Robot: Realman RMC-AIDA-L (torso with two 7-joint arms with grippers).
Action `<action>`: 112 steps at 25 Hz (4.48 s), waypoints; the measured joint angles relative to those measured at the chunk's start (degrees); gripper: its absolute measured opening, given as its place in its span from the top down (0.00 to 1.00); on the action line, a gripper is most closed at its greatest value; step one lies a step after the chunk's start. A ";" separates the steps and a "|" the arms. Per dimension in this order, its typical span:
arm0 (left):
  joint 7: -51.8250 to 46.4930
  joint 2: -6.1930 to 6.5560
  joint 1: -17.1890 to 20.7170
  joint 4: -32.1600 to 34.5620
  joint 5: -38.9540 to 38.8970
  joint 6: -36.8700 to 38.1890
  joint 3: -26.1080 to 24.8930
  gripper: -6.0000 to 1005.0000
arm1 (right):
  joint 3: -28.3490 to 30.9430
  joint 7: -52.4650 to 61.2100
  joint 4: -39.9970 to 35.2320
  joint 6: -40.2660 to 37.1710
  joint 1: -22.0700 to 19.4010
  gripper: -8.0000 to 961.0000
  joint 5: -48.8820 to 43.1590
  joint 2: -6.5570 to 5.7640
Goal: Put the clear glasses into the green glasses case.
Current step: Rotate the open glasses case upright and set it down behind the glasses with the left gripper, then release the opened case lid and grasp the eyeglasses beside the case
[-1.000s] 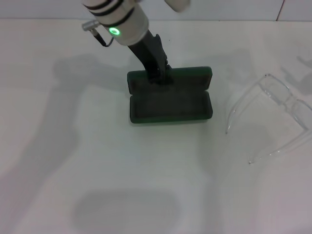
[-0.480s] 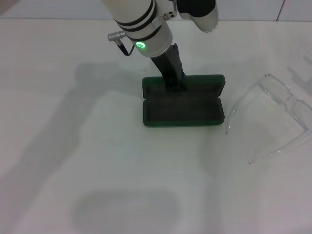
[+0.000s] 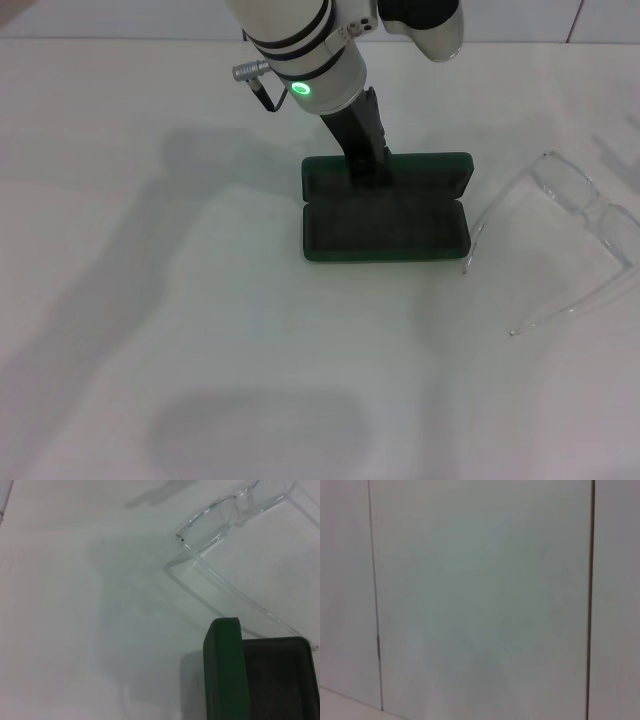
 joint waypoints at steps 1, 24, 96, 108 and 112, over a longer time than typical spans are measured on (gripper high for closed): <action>-0.07 0.01 -0.03 0.00 0.00 0.01 0.00 0.78 | 0.00 0.00 0.00 -0.03 0.00 0.36 0.01 0.00; -0.51 0.16 0.41 0.67 -0.14 0.34 0.00 0.78 | 0.08 0.00 0.27 -2.33 -1.02 0.36 1.56 -0.07; -0.45 0.60 -5.49 -0.49 -2.30 9.41 -0.09 0.63 | 0.00 -0.61 0.97 -6.75 -4.29 0.36 3.76 0.71; 3.72 0.59 -6.39 -20.48 -19.17 12.86 -0.02 0.64 | -1.04 -0.59 1.39 -6.99 -3.29 0.36 3.24 1.76; 5.01 0.63 -3.63 -28.49 -31.99 16.71 0.00 0.64 | -1.68 -0.24 1.42 -7.17 -2.88 0.36 3.23 1.90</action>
